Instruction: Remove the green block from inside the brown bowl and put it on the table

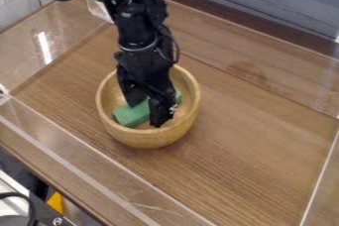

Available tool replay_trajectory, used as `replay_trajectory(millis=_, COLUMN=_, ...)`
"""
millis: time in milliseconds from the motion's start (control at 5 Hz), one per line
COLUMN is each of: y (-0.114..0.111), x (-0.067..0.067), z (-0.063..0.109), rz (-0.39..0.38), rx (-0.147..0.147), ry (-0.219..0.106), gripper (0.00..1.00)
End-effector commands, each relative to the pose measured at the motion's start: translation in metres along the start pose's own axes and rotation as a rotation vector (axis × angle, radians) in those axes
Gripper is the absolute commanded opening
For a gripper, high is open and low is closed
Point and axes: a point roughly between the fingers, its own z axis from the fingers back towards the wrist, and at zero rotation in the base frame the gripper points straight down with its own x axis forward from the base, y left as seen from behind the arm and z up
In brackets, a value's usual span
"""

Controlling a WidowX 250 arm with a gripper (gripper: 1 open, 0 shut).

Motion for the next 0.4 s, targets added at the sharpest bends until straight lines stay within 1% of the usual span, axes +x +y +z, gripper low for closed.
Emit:
replay_trajectory(millis=0, y=0.0044, x=-0.0096, z=-0.0020, rz=-0.014, rx=-0.016, ry=0.038, gripper=1.00)
replay_trajectory(millis=200, y=0.0023, x=-0.0045, z=-0.0090, rz=0.012, rx=-0.019, ry=0.041, gripper=1.00)
